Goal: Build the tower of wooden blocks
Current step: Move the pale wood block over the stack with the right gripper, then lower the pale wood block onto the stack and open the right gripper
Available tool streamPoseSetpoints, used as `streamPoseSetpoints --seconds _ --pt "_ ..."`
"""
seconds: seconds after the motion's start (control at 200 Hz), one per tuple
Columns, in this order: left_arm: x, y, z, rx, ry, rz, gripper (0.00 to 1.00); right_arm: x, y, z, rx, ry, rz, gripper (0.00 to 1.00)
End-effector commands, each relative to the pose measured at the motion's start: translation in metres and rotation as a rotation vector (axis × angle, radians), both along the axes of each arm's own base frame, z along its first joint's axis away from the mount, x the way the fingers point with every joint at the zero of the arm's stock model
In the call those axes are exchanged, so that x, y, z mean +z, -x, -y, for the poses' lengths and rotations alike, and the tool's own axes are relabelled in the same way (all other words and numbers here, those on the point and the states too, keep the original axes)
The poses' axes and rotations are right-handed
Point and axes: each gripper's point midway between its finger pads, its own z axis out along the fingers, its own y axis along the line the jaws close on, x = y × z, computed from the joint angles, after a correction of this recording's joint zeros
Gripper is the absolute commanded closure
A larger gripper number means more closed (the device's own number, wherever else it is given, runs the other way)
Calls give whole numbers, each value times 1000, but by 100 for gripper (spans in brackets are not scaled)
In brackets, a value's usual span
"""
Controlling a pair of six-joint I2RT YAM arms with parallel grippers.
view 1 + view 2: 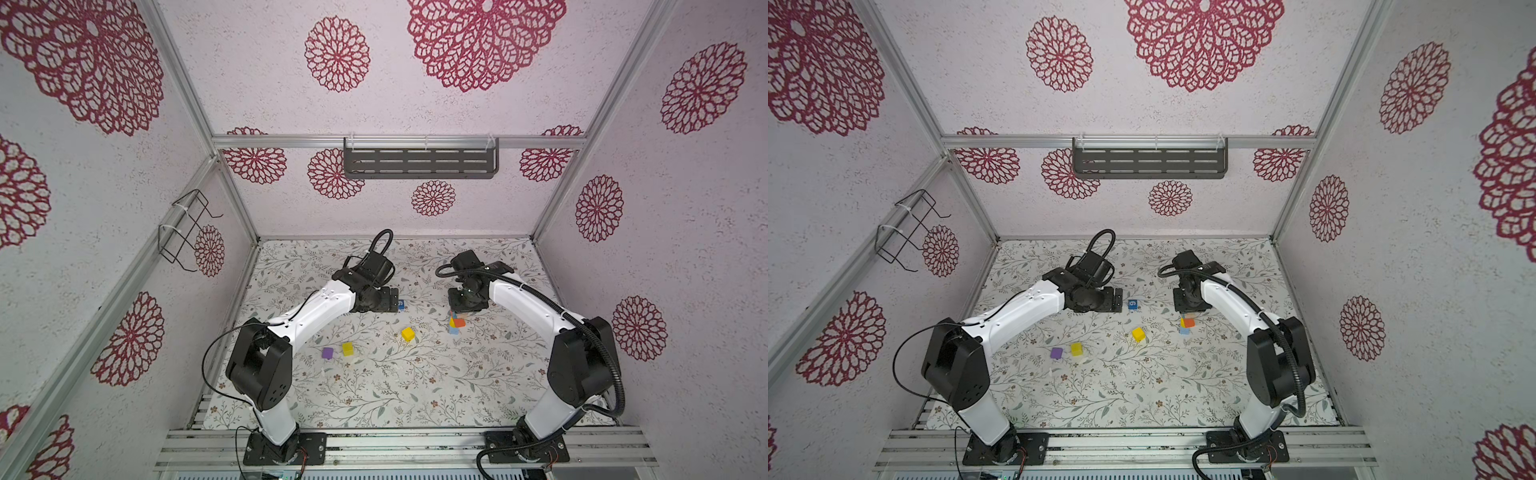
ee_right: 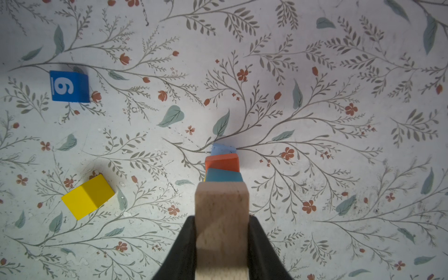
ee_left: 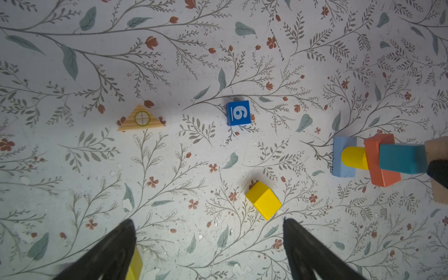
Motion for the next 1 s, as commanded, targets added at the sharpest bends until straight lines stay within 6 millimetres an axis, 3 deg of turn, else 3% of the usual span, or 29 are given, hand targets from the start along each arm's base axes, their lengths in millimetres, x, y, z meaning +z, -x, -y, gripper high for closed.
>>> streamPoseSetpoints --seconds 0.0,0.255,0.991 --pt "12 2 -5 4 -3 27 3 3 -7 6 -47 12 20 79" --pt "12 4 -8 10 -8 26 3 1 -6 5 -45 7 12 76" --pt "18 8 -11 18 -3 34 3 8 -4 8 -50 8 26 56"
